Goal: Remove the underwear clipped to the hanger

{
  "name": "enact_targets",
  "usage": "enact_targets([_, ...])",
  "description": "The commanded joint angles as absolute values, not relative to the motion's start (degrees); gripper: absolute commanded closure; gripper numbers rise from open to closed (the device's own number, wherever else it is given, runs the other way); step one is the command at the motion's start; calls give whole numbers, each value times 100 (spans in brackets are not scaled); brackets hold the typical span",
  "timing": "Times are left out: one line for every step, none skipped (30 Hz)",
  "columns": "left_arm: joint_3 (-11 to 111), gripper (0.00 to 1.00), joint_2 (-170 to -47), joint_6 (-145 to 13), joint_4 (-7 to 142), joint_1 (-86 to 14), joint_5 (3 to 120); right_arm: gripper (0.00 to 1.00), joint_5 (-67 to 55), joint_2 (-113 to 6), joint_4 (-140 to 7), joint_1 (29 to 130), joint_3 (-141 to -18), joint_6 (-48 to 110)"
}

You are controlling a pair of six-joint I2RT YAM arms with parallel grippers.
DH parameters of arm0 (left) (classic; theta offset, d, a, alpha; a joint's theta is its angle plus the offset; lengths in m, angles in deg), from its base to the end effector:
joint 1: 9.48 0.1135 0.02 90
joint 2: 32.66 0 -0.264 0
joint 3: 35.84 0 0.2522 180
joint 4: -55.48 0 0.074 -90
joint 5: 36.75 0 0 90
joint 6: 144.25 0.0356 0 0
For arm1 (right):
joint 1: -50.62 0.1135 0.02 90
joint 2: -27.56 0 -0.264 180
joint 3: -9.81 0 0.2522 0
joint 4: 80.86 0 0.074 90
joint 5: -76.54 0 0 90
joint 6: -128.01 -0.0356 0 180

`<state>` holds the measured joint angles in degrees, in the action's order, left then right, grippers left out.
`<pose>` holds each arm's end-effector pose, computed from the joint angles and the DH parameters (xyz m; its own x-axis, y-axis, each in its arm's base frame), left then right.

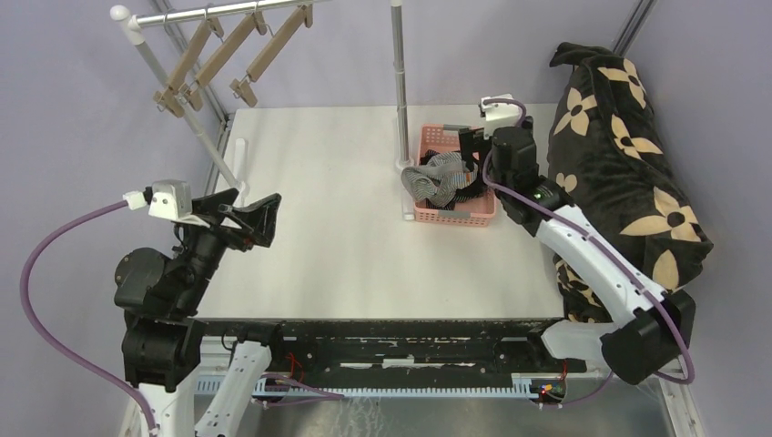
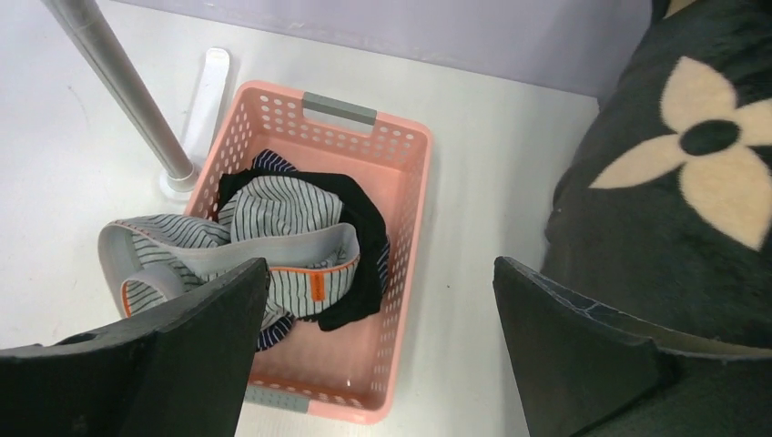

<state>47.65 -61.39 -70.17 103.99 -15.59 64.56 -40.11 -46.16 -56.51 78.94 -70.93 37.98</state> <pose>0.0413 -0.0114 0.4582 0.0223 -0.2729 -0.9618 0.3165 0.9145 -0.2521 0.2693 0.1270 0.3662 -0.2622 -0.1408 -0.9547 -0.0469 0.9900 -0.1331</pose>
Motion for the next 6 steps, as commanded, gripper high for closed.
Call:
enact_targets([4635, 1, -5971, -6655, 10340, -1535, 5875, 0, -4377, -3887, -5293, 7918, -7229, 3853])
enact_targets([4599, 1, -5948, -6653, 10335, -1529, 5827, 0, -4365, -3584, -5372, 7918, -7075, 3858])
enact_targets([4571, 1, -5954, -6655, 10335, -1533, 5800, 0, -4306, -3351, -5500, 7919, -6910, 3875])
enact_targets([4549, 1, -5955, -6663, 10341, -1529, 5780, 0, -4313, -3175, -5570, 7919, -6786, 3887])
enact_targets([4524, 1, -5951, -6668, 10343, -1534, 5778, 0, -4388, -3033, -5544, 7918, -6736, 3858])
enact_targets([4498, 1, -5940, -6671, 10336, -1534, 5767, 0, -4460, -2907, -5498, 7913, -6708, 3841])
